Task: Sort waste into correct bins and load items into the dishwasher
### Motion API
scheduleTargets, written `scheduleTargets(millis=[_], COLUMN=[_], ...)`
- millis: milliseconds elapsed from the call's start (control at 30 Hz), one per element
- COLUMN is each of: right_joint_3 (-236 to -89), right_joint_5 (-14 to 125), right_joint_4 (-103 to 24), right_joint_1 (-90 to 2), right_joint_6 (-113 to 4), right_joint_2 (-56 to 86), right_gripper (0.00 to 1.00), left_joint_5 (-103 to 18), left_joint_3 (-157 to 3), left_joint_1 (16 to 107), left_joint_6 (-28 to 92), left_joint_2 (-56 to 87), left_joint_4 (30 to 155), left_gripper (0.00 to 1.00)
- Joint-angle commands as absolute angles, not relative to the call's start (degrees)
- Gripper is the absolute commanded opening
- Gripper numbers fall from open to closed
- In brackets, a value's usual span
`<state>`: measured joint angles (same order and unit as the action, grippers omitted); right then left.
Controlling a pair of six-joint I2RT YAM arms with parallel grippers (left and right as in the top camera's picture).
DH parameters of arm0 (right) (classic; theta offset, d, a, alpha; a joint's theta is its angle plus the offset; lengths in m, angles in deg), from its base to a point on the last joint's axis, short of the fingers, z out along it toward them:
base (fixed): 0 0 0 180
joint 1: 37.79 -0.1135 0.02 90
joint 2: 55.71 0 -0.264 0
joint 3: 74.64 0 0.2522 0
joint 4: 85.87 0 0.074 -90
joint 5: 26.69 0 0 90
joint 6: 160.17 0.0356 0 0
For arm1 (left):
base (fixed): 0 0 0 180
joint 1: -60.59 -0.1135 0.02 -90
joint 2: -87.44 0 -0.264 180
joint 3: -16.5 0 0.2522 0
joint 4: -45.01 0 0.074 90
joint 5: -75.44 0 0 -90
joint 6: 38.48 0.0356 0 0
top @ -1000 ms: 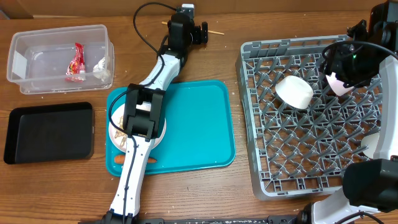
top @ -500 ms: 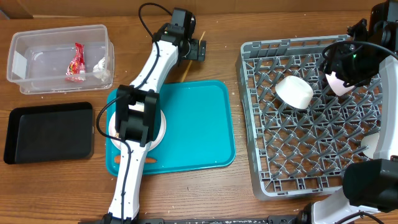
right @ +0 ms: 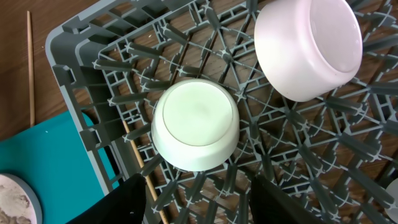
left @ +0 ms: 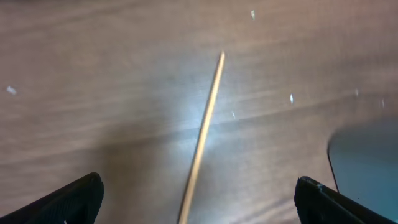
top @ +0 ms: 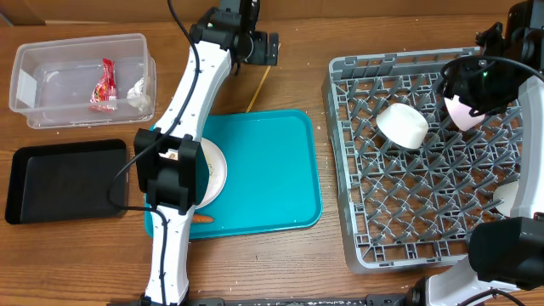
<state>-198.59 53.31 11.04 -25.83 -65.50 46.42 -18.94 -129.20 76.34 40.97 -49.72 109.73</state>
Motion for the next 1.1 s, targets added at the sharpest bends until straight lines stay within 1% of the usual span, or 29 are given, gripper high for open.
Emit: scheduleTargets(millis=[0, 167, 367, 567, 667, 733, 800, 900, 933, 967, 1000, 1033, 1067], right_joint_3=[-199.8, -199.8, -199.8, -199.8, -199.8, -199.8, -199.8, -199.8, -199.8, -199.8, -199.8, -199.8, -199.8], right_joint_5=[53.8, 53.8, 53.8, 53.8, 53.8, 53.8, 53.8, 53.8, 53.8, 53.8, 53.8, 53.8, 53.8], right_joint_4=[10.8, 10.9, 11.0, 11.4, 11.6, 11.8, 12.0, 12.5, 12.6, 12.7, 12.9, 13.1, 13.2], right_joint_1=[-25.8, -25.8, -25.8, -25.8, -25.8, -25.8, -25.8, -25.8, -25.8, -25.8, -25.8, -25.8, -25.8], right_joint_6=[-65.7, -65.7, -65.7, -65.7, -65.7, -65.7, -65.7, -65.7, -65.7, -65.7, -65.7, -65.7, -65.7], right_joint_2=[46.5, 46.5, 46.5, 46.5, 46.5, 46.5, 46.5, 46.5, 46.5, 46.5, 46.5, 46.5, 46.5], right_gripper=[0.56, 0.56, 0.56, 0.56, 0.56, 0.56, 0.56, 0.56, 0.56, 0.56, 0.56, 0.56, 0.56], left_joint_5=[-20.6, -19.5, -7.9, -8.4, -8.4, -8.4, -8.4, -8.4, -8.4, -8.4, -8.4, -8.4, -8.4], left_joint_3=[-129.5, -129.5, -129.5, -129.5, -129.5, -129.5, -129.5, -129.5, -129.5, -129.5, -129.5, -129.5, -129.5], left_joint_1=[75.8, 76.1, 78.8, 80.1, 80.3, 80.3, 80.3, 80.2, 80.1, 80.1, 80.1, 80.1, 80.1], left_joint_6=[41.5, 43.9, 44.3, 44.9, 44.9, 44.8, 44.7, 44.7, 44.7, 44.7, 44.7, 44.7, 44.7], left_joint_2=[-50.1, -50.2, -52.6, -57.3, -58.9, -59.7, -60.4, -61.6, -62.2, -62.5, -63.1, -63.2, -63.5], left_joint_4=[109.7, 110.4, 109.1, 109.1, 108.8, 108.5, 108.3, 108.5, 108.5, 108.7, 108.9, 109.4, 109.9], left_gripper=[1.00, 1.00, 1.00, 1.00, 0.98, 0.95, 0.91, 0.78, 0.71, 0.67, 0.58, 0.52, 0.38])
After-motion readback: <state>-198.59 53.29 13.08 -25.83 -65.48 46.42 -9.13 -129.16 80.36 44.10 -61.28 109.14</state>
